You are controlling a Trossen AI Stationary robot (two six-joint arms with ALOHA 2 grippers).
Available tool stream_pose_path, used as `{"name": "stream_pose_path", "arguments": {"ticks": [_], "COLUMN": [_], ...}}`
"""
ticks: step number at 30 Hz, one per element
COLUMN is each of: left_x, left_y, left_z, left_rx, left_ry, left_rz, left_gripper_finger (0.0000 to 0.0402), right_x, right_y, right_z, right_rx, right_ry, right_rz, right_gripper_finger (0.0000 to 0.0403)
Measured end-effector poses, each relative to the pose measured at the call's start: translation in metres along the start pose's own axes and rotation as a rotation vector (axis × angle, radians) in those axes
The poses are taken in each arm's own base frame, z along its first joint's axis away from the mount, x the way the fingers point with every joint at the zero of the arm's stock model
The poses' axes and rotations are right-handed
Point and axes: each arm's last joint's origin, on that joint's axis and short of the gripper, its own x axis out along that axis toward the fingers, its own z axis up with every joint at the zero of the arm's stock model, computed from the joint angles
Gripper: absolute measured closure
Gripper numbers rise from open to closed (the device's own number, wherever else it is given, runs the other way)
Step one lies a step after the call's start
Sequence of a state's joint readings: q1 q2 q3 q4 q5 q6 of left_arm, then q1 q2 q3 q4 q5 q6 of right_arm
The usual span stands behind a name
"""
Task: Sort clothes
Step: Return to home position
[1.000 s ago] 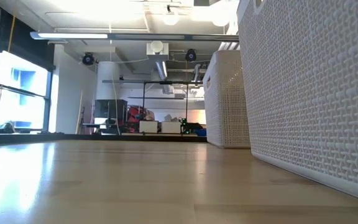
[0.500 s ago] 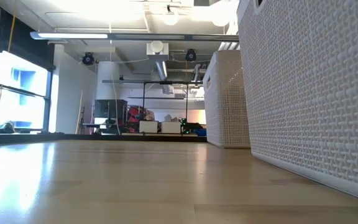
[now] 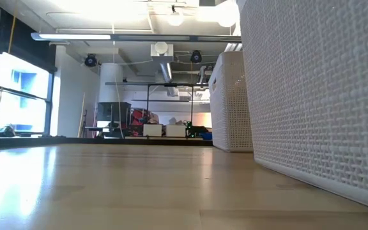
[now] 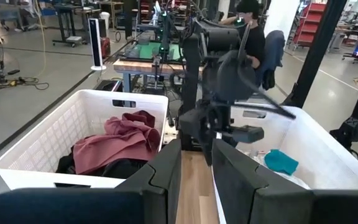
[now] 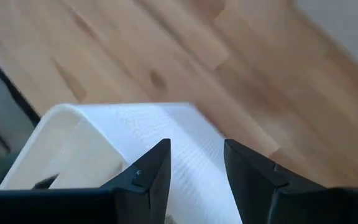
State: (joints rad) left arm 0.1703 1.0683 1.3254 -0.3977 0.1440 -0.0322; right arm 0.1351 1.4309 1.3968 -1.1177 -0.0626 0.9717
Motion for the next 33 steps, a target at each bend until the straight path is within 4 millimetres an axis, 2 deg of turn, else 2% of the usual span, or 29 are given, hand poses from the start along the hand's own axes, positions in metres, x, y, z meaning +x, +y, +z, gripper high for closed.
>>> {"name": "stream_pose_path", "arguments": {"ticks": [7, 12, 16, 20, 23, 26, 29, 33], "left_x": [0.0, -0.004, -0.016, -0.028, -0.035, -0.038, -0.038, -0.033], "left_y": [0.0, 0.0, -0.001, 0.002, 0.004, 0.007, 0.011, 0.016], "left_z": [0.0, 0.001, 0.006, 0.01, 0.011, 0.009, 0.008, 0.006], "left_rx": [0.0, -0.007, -0.003, -0.011, -0.014, -0.022, -0.047, -0.054], "left_ry": [0.001, -0.01, -0.045, -0.076, -0.086, -0.071, -0.062, -0.051], "left_rz": [0.006, 0.006, 0.015, 0.051, 0.111, 0.179, 0.231, 0.268], "left_gripper_finger": [0.0323, 0.0323, 0.0323, 0.0323, 0.0323, 0.0323, 0.0323, 0.0323], "right_x": [-0.039, -0.081, -0.119, -0.145, -0.144, -0.126, -0.099, -0.058], "right_y": [0.001, -0.005, -0.023, -0.06, -0.089, -0.11, -0.117, -0.118], "right_z": [-0.012, -0.039, -0.064, -0.082, -0.092, -0.099, -0.102, -0.105], "right_rx": [0.01, -0.048, -0.14, -0.165, -0.176, -0.215, -0.324, -0.5], "right_ry": [-0.296, -0.464, -0.565, -0.66, -0.738, -0.868, -1.037, -1.249], "right_rz": [0.07, 0.174, 0.27, 0.362, 0.435, 0.527, 0.609, 0.642], "right_gripper_finger": [0.0266, 0.0266, 0.0266, 0.0278, 0.0306, 0.0345, 0.0389, 0.0392]}}
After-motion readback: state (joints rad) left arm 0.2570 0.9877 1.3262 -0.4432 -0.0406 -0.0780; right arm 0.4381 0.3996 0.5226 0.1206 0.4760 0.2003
